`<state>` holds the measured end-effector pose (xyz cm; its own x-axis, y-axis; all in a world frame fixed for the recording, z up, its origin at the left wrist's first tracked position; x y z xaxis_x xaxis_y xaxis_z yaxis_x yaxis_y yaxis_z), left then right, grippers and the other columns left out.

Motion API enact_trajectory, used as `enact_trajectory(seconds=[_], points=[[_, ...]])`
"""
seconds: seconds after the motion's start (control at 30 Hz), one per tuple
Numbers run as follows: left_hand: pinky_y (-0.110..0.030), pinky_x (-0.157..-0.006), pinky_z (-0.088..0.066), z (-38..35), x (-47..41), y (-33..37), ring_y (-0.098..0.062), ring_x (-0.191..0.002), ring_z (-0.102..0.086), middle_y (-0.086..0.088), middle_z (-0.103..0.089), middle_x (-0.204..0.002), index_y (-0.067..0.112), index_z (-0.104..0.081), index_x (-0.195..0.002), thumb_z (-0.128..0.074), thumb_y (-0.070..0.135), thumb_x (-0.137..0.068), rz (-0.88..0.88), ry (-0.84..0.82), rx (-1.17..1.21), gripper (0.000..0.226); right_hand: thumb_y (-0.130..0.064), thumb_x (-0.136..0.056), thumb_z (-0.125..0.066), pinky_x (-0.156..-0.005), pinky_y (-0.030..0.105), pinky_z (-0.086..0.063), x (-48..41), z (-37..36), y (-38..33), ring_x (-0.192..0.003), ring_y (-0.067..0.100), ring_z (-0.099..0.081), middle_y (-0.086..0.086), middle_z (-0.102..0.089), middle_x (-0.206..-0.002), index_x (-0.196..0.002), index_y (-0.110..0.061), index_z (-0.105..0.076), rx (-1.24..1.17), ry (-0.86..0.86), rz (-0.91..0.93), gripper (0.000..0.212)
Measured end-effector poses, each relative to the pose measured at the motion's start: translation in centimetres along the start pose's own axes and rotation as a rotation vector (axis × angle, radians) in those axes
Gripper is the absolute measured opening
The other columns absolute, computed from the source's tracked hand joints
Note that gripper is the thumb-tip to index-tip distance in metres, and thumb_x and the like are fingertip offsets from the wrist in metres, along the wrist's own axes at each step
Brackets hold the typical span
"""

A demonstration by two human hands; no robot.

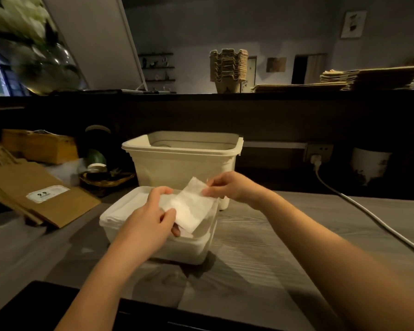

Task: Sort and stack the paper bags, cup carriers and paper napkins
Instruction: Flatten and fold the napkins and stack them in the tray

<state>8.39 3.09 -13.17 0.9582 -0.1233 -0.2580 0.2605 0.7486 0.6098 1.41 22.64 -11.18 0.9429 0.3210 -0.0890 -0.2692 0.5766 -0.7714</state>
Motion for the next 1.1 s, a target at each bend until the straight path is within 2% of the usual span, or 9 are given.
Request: enact_trajectory(seconds=[0.23, 0.37, 0.53, 0.73, 0.8, 0.9, 0.97, 1.03, 1.1], points=[[-0.030, -0.069, -0.049, 0.3, -1.7, -0.6, -0.004, -0.075, -0.055, 0.014, -0.057, -0.080, 0.040, -0.050, -0.109, -0.046, 0.034, -0.096, -0.093, 0.017, -0.202, 0.016, -0.028, -0.089, -0.062, -0.079, 0.022, -0.043, -2.8, -1.9, 0.4, -0.090, 0.011, -0.055, -0.003, -0.063, -0.098, -0.110, -0.014, -0.067, 0.478, -0.107, -0.039, 0.026], [-0.023, -0.074, -0.045, -2.0, -4.4, 0.3, -0.006, -0.083, -0.053, 0.016, -0.057, -0.098, 0.035, -0.061, -0.104, -0.058, 0.030, -0.090, -0.174, -0.189, -0.324, 0.016, -0.038, -0.084, -0.065, -0.071, 0.023, -0.042, -2.9, -2.4, 0.5, -0.085, 0.009, -0.052, -0.004, -0.062, -0.101, -0.115, -0.023, -0.062, 0.721, -0.047, 0.000, 0.034], [-0.024, -0.087, -0.040, -3.3, -6.2, 1.1, -0.016, -0.104, -0.051, 0.001, -0.051, -0.121, 0.028, -0.057, -0.122, -0.057, 0.027, -0.090, -0.208, -0.456, -0.496, 0.032, -0.034, -0.084, -0.067, -0.075, 0.027, -0.049, -2.3, -2.5, 1.2, -0.084, 0.011, -0.052, -0.005, -0.055, -0.092, -0.108, -0.024, -0.059, 0.826, 0.074, 0.040, 0.027], [-0.028, -0.093, -0.037, -4.0, -6.8, 1.0, -0.024, -0.118, -0.046, -0.006, -0.031, -0.140, 0.017, -0.031, -0.142, -0.050, 0.031, -0.093, -0.182, -0.613, -0.641, 0.054, -0.036, -0.092, -0.053, -0.076, 0.029, -0.050, -2.3, -2.8, 1.6, -0.092, 0.016, -0.059, -0.002, -0.064, -0.101, -0.107, -0.022, -0.066, 0.819, 0.028, -0.052, 0.024], [-0.027, -0.090, -0.038, -3.7, -6.5, 1.1, -0.021, -0.115, -0.048, -0.003, -0.037, -0.138, 0.018, -0.034, -0.141, -0.050, 0.029, -0.093, -0.187, -0.585, -0.605, 0.052, -0.036, -0.092, -0.052, -0.076, 0.030, -0.051, -1.9, -2.7, 1.7, -0.091, 0.016, -0.060, -0.002, -0.066, -0.102, -0.106, -0.022, -0.068, 0.761, 0.055, -0.060, 0.025], [-0.031, -0.082, -0.050, -2.2, -6.3, 1.4, -0.015, -0.099, -0.059, 0.008, -0.059, -0.117, 0.031, -0.051, -0.124, -0.049, 0.028, -0.094, -0.206, -0.311, -0.432, 0.030, -0.036, -0.092, -0.052, -0.077, 0.034, -0.053, -0.8, -1.8, 1.3, -0.090, 0.016, -0.061, -0.002, -0.066, -0.102, -0.104, -0.021, -0.068, 0.676, 0.202, -0.008, 0.025], [-0.035, -0.089, -0.049, -1.3, -7.0, 0.8, -0.011, -0.108, -0.055, 0.012, -0.057, -0.123, 0.034, -0.051, -0.125, -0.044, 0.030, -0.097, -0.226, -0.123, -0.453, 0.030, -0.036, -0.093, -0.052, -0.077, 0.035, -0.054, -0.1, -1.4, 1.0, -0.089, 0.015, -0.062, -0.002, -0.066, -0.102, -0.103, -0.021, -0.068, 0.640, 0.270, 0.034, 0.024], [-0.039, -0.101, -0.040, -1.3, -8.0, -0.8, -0.016, -0.126, -0.042, 0.008, -0.045, -0.140, 0.032, -0.043, -0.135, -0.038, 0.035, -0.099, -0.177, -0.184, -0.568, 0.037, -0.038, -0.092, -0.053, -0.078, 0.033, -0.054, 0.5, -1.4, 0.6, -0.088, 0.013, -0.062, -0.003, -0.067, -0.101, -0.103, -0.022, -0.067, 0.595, 0.258, 0.035, 0.024], [-0.044, -0.113, -0.023, -2.1, -8.4, -2.4, -0.023, -0.140, -0.022, 0.002, -0.023, -0.154, 0.030, -0.026, -0.146, -0.033, 0.039, -0.099, -0.037, -0.408, -0.642, 0.048, -0.042, -0.092, -0.053, -0.077, 0.030, -0.053, 1.1, -1.6, 0.0, -0.089, 0.009, -0.059, -0.004, -0.067, -0.103, -0.105, -0.022, -0.067, 0.574, 0.209, 0.036, 0.027]])
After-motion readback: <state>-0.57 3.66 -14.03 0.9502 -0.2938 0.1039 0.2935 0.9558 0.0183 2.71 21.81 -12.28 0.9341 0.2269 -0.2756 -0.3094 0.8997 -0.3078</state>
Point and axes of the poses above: each hand's wrist, its own x-axis away from the middle knuckle, its own z-axis out of the back of the hand, y = z × x, the point moved 1 cm from there along -x, towards the middle knuckle
